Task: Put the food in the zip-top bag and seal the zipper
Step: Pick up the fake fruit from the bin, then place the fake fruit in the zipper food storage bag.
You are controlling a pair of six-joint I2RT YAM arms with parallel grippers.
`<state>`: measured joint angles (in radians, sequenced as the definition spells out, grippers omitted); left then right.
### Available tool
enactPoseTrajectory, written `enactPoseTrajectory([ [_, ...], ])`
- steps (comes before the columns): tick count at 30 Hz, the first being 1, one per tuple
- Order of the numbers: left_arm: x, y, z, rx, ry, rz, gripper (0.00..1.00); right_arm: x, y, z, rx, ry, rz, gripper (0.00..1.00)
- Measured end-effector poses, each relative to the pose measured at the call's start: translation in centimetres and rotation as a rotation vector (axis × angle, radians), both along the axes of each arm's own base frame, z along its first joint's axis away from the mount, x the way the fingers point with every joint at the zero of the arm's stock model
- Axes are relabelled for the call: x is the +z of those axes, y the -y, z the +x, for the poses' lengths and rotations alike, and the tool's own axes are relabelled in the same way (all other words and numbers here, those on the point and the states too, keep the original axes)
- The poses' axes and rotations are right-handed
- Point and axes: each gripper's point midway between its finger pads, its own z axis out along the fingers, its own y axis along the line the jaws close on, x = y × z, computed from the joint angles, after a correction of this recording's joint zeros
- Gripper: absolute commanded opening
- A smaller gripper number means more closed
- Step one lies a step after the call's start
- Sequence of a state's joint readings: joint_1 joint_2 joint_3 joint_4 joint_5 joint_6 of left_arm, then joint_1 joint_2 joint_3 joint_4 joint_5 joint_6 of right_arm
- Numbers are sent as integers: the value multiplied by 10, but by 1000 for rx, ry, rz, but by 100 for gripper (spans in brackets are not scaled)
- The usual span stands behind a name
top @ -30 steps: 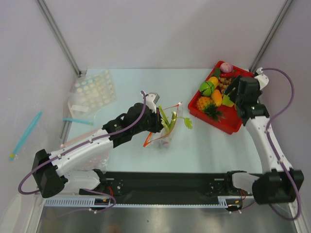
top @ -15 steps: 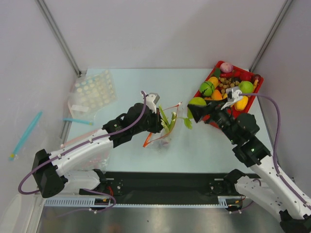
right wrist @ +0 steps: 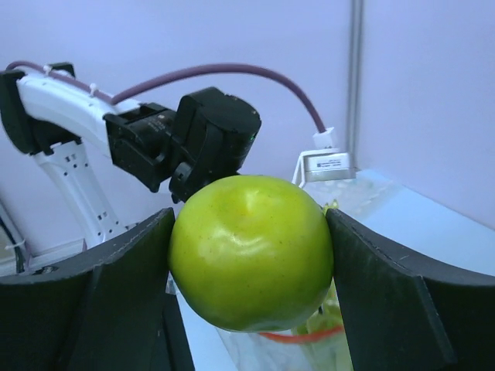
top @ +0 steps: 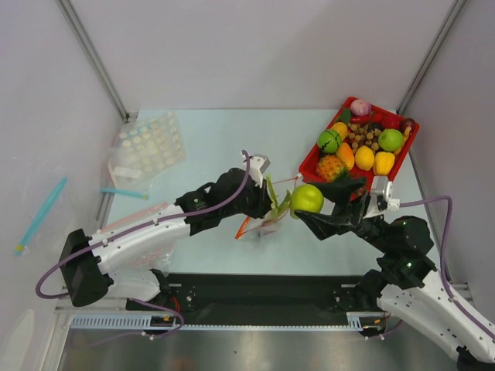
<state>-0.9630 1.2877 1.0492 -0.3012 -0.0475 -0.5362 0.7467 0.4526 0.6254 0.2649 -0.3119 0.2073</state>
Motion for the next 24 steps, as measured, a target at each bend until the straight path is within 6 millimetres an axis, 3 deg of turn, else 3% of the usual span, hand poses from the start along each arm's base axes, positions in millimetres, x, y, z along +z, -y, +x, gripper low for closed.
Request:
enactPoseTrajectory([
  [9, 3, 7, -10, -51, 25, 11, 7, -52, -57, -11, 164, 0, -68, 19],
  [13, 2, 7, -11, -61, 28, 13, 7, -61, -80, -31, 204, 49, -111, 18],
  [16, 2, 8, -12, -69, 26, 13, 7, -58, -86, -40, 190, 106, -114, 16],
  [24, 2, 9, -17, -97, 13, 10, 8, -58, -80, -21, 42, 156, -97, 11],
])
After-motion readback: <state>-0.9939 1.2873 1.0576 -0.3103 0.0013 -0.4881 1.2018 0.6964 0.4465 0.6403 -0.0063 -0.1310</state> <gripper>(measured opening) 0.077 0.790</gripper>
